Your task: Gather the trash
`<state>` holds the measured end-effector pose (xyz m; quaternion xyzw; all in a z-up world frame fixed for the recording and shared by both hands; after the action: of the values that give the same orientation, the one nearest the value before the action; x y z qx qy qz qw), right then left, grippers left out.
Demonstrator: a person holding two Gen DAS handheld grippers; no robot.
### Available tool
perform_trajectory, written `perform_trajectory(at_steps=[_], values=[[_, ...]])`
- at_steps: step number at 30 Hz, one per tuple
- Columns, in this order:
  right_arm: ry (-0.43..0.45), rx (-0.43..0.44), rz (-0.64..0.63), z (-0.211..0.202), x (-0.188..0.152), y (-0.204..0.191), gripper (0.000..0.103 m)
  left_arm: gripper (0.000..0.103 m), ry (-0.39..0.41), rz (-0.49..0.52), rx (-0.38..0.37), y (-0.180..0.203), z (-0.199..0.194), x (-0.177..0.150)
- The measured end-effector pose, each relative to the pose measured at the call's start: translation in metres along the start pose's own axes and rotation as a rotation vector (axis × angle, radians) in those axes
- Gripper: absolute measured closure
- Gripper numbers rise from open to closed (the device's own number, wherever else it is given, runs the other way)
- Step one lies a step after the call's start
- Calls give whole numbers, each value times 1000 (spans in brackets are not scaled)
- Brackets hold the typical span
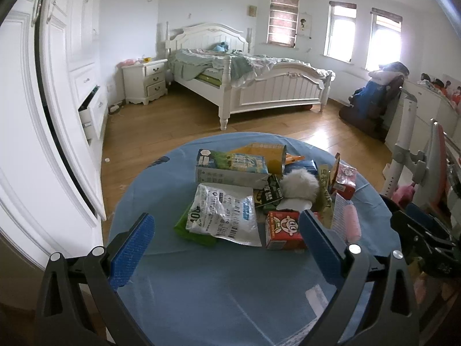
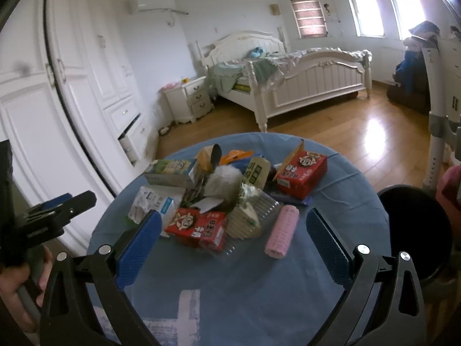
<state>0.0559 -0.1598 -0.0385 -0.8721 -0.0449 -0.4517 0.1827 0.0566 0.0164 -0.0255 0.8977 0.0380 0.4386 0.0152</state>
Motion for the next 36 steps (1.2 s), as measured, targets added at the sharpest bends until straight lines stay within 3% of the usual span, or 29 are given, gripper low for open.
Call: perform_trajectory(at_steps=[36], values=[[-8,9,8,-4,-2,-2,4,4,-18,3,2,2,4,-1]])
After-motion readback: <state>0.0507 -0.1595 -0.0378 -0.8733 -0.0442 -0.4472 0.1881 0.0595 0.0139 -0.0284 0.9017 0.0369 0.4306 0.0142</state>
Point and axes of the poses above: each gripper's, at about its wrist camera, not at the fingertips, and z roughly the way its jaws point, y to its right, x to its top, the point moved 3 cm from there along z, roughly the way its jaws point, and after that the axes turned 1 degree about -z, right-handed, at the moved point
